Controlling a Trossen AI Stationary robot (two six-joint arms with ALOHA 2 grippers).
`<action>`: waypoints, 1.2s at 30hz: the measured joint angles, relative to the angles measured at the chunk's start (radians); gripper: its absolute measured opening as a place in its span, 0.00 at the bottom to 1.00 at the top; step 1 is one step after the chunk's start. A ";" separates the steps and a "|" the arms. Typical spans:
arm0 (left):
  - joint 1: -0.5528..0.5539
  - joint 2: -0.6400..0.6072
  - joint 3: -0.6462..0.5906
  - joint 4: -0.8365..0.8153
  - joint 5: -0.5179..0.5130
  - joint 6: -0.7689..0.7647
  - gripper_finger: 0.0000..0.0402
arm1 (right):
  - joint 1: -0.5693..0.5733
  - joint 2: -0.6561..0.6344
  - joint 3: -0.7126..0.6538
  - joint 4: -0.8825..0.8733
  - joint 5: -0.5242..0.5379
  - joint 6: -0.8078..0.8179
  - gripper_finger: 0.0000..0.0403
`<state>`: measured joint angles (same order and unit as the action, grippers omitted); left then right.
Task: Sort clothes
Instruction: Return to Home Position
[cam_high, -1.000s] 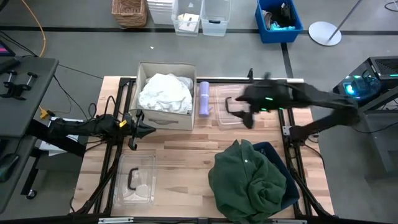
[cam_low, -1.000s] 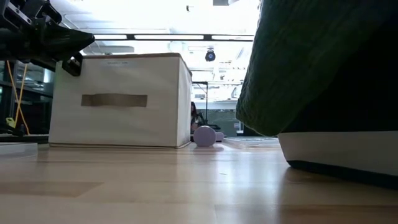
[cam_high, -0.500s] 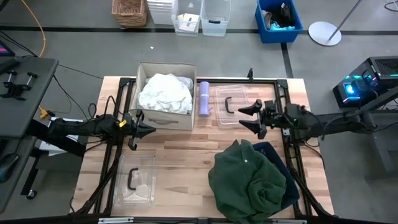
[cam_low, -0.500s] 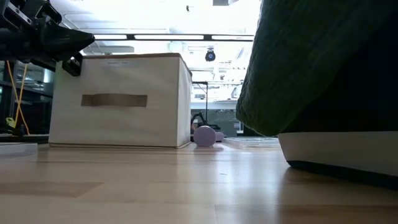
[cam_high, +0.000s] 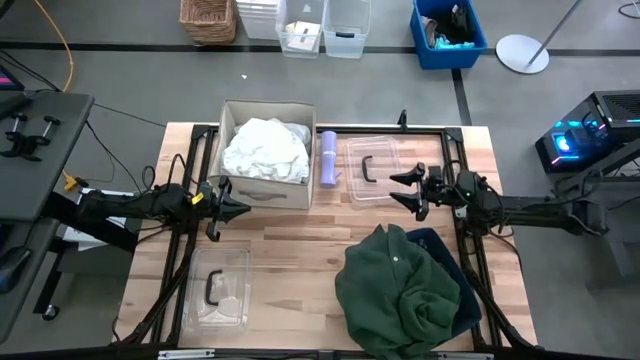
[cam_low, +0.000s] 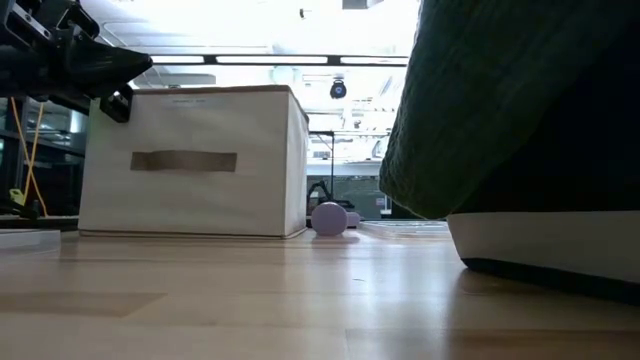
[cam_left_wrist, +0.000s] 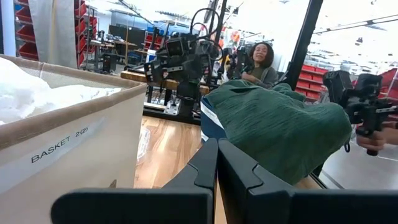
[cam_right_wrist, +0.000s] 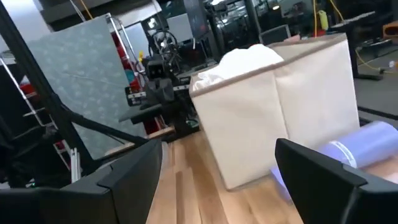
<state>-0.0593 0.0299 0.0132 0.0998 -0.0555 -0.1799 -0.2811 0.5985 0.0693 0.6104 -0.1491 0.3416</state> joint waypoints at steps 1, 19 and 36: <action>0.000 0.000 0.000 0.000 0.000 0.000 0.00 | -0.013 -0.009 -0.009 0.000 -0.023 0.000 0.76; 0.000 0.000 0.000 0.001 0.000 0.000 0.00 | 0.113 -0.058 -0.022 0.065 0.049 0.016 0.76; 0.000 0.000 0.000 0.001 0.000 0.000 0.00 | 0.227 -0.058 -0.021 0.051 0.177 -0.113 0.67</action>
<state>-0.0593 0.0299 0.0132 0.1005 -0.0555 -0.1801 -0.0544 0.5404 0.0479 0.6610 0.0282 0.2284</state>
